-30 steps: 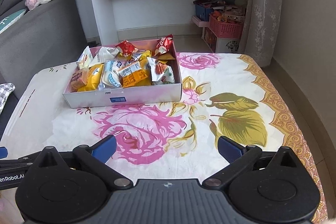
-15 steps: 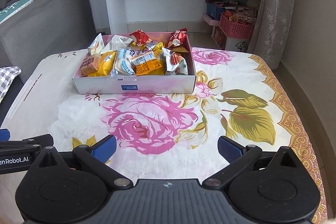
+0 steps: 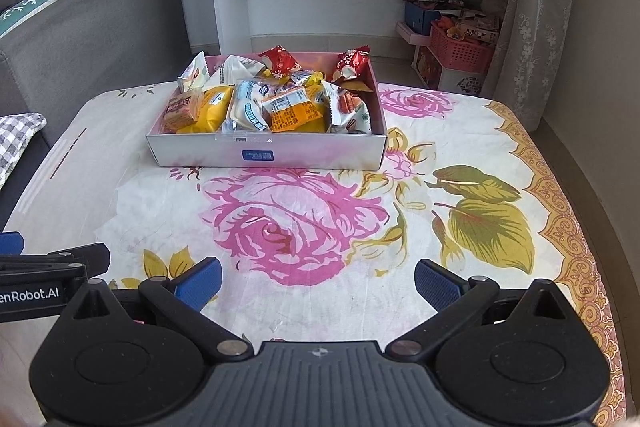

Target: Organize snacks

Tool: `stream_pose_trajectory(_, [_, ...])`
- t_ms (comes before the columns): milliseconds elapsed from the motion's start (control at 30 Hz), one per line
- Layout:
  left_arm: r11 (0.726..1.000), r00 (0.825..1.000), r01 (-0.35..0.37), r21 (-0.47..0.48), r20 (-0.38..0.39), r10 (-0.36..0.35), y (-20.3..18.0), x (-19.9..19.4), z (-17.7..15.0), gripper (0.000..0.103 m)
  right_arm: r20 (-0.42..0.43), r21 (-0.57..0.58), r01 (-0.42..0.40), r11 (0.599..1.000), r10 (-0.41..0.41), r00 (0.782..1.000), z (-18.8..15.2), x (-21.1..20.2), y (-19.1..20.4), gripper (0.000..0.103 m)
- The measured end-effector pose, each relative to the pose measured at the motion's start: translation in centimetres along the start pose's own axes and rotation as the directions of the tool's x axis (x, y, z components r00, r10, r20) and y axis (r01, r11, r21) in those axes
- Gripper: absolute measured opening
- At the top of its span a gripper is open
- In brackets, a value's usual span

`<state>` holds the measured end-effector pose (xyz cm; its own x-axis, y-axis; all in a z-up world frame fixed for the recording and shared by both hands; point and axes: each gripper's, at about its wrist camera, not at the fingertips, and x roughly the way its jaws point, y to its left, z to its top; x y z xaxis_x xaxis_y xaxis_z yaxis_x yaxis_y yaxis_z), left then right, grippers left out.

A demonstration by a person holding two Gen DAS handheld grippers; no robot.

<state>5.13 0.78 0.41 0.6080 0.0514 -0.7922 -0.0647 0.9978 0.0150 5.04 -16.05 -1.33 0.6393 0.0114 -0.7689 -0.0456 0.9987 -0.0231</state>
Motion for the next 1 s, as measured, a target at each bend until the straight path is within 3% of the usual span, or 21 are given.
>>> stream_pose_trajectory(1000, [1.000,1.000,0.014,0.001,-0.007,-0.014,-0.15,-0.06,-0.17,0.102,-0.018,0.017,-0.001,1.000,0.001,1.000,-0.18,0.40,-0.10,0.096])
